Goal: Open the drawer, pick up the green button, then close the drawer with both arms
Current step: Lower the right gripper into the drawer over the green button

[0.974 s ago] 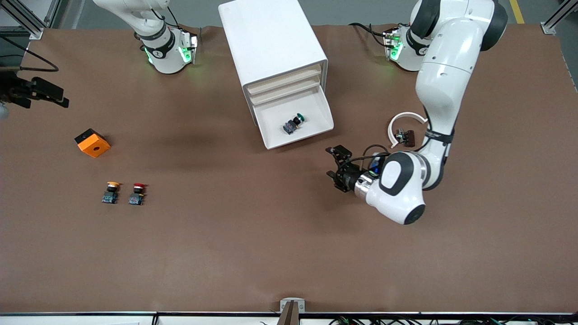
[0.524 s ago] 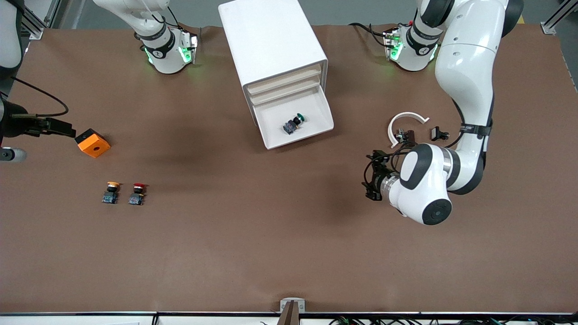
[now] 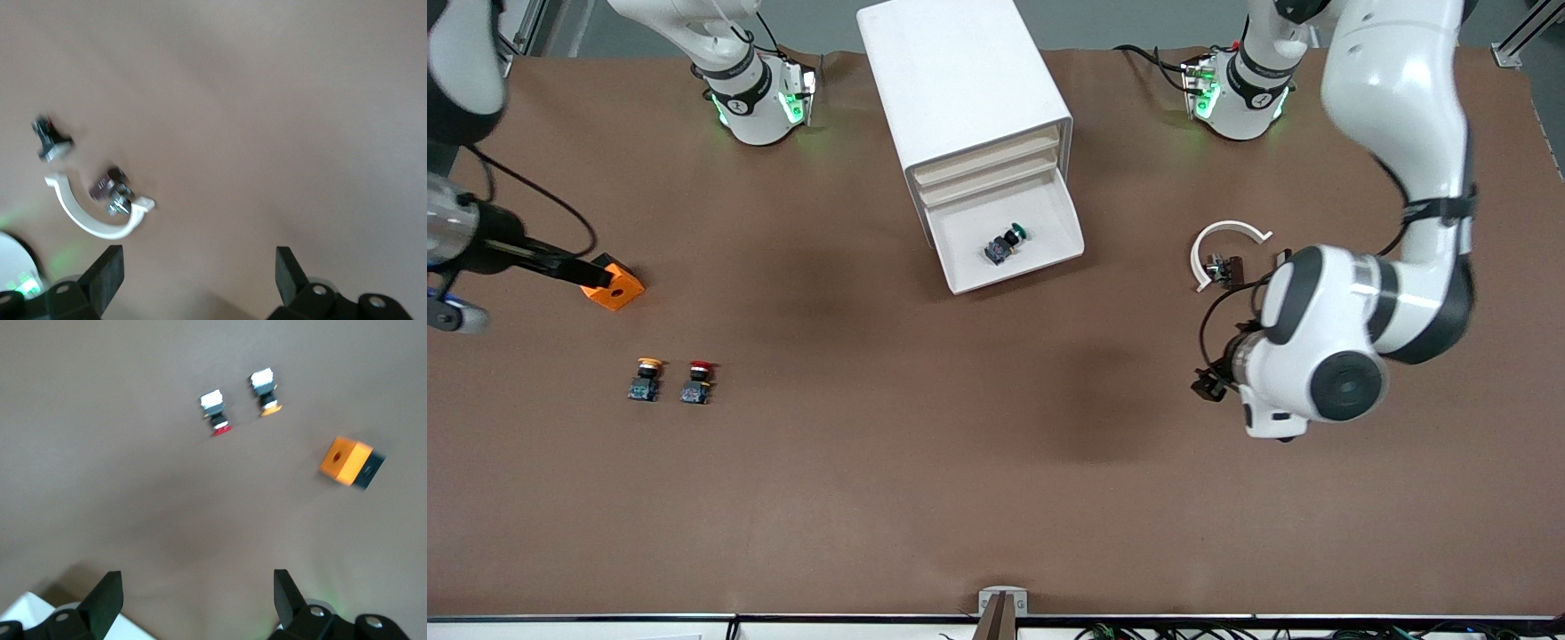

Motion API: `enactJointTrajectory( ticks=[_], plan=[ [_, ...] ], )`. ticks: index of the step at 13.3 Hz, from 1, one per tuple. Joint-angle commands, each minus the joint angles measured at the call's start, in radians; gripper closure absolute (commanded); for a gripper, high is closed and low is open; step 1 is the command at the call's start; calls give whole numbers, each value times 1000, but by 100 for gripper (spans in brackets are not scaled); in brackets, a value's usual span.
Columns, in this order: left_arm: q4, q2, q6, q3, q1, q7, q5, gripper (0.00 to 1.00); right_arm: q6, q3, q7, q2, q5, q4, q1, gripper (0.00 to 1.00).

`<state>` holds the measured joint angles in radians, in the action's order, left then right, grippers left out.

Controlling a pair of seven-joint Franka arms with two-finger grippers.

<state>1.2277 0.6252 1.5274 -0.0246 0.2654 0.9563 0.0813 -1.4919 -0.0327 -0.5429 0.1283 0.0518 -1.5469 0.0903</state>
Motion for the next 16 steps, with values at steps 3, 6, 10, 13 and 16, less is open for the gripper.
enactJointTrajectory(
  ticks=[3,6,10,13,16],
  plan=[
    [50,-99,0,11,-15,-256,-95,0,-23,-4,-413,-10,46,1,293,0],
    [97,-148,-1,12,-22,-362,-95,0,-126,-4,-581,-6,48,-36,449,0],
    [192,-235,16,12,-46,-485,-95,0,-350,-6,-854,52,73,-130,633,0],
    [332,-315,120,12,-46,-493,-95,0,-453,-6,-965,170,68,-130,715,0],
    [522,-390,294,14,-46,-525,-95,0,-519,-7,-1006,266,48,-128,779,0]
  ],
)
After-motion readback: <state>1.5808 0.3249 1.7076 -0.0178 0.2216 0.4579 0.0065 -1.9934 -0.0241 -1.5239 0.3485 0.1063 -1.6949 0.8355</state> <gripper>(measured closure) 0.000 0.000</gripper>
